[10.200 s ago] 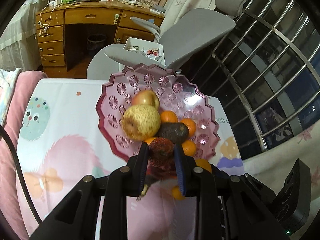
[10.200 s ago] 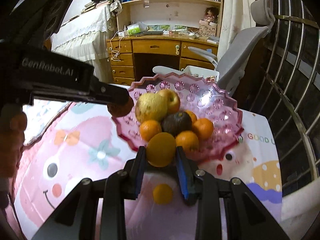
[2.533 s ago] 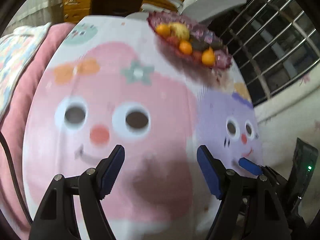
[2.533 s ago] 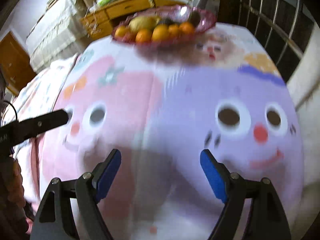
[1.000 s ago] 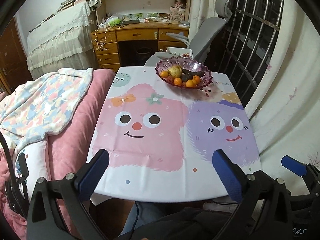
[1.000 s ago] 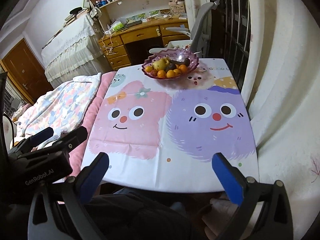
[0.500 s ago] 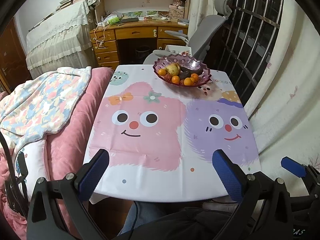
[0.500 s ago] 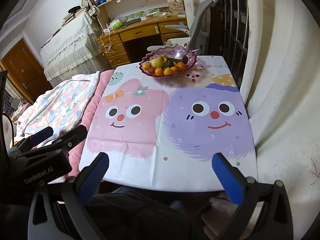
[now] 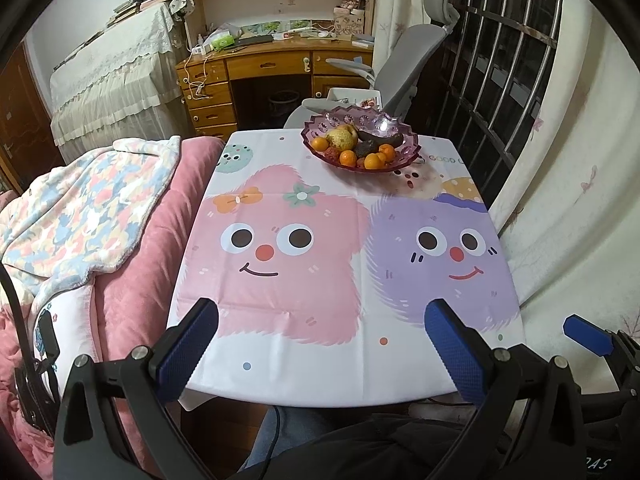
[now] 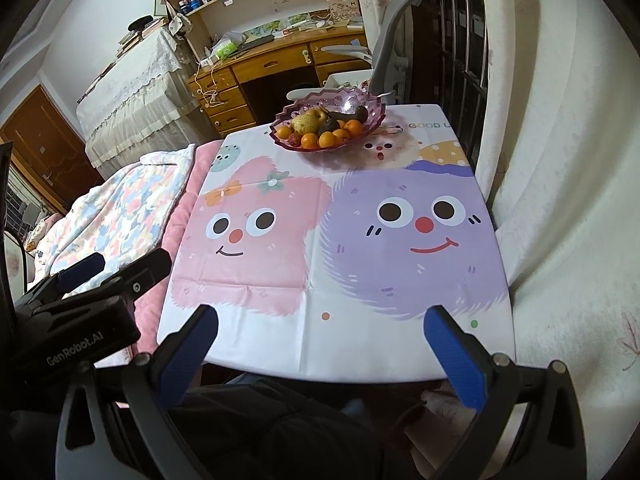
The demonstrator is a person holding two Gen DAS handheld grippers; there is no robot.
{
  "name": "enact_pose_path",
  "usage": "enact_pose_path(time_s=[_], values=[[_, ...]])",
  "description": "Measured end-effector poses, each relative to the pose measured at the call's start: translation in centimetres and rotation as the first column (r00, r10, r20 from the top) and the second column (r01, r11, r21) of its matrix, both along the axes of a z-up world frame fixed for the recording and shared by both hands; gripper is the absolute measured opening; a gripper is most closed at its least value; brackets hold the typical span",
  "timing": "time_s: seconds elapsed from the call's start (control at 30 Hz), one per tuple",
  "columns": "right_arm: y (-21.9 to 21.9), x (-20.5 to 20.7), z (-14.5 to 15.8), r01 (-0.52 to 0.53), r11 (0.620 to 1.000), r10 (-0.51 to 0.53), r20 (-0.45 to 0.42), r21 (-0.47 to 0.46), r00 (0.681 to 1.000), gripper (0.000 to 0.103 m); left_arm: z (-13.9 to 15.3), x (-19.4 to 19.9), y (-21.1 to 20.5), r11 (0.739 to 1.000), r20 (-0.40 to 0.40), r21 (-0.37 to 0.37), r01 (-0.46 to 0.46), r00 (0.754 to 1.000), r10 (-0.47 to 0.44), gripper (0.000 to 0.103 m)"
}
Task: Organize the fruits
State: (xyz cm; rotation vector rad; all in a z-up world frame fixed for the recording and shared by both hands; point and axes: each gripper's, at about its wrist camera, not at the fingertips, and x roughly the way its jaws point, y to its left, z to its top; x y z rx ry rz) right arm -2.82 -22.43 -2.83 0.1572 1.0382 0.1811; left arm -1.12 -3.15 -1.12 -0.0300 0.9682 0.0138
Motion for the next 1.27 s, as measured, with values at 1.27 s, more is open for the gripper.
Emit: enact_pose_path(time_s=[1.27], values=[[0.3,0.0,0.1,-0.003,1.000,0.003,0.002,-0.006,1.000,0.103,-0.2,-0.1,1.2,1.000,0.002,-0.008,-0.007,1.000,0.007,0.102]])
